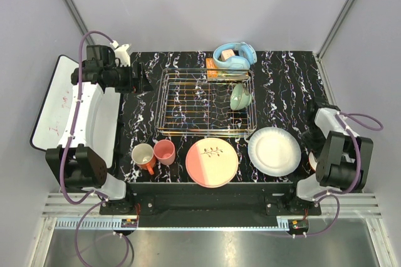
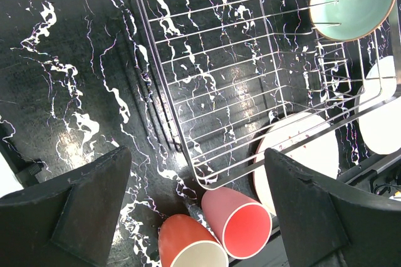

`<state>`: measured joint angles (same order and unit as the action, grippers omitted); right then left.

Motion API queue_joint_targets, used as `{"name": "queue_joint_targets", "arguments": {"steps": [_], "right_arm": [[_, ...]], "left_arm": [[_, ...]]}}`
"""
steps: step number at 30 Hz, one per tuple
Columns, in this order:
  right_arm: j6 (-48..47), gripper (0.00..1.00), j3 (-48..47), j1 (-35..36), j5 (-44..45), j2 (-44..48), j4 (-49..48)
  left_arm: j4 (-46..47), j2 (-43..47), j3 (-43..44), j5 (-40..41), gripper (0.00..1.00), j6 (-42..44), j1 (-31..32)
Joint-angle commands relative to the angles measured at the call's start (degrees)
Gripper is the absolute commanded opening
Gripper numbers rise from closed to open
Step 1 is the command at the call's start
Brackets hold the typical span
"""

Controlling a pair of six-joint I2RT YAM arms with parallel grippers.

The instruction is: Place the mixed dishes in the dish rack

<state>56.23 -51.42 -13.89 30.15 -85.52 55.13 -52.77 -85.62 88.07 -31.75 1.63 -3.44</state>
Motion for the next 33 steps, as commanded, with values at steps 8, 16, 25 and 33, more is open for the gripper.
{"name": "queue_joint_targets", "arguments": {"steps": [8,16,25,33], "right_arm": [[-3.40,0.37,-2.90,-0.35,-0.36,-5.27,-5.83],[-4.11,0.16,-8.08,-0.17,-2.46,-6.85,-6.71],[-4.20,0.08,-19.50,5.71,-3.43,-14.31,-7.58],[-4.11,0.04,-33.46,12.66,-3.26,-26.79,-7.06]], "left_arm": [[1.18,-0.51,0.17,-1.04,0.90,0.83,-0.16],[1.97,-0.68,-0.71,-1.04,0.90,0.66,-0.16],[2.15,-1.12,-0.45,-1.21,0.89,-0.31,-0.16],[2.15,-0.77,0.17,-1.04,0.89,-0.93,-0.16]]}}
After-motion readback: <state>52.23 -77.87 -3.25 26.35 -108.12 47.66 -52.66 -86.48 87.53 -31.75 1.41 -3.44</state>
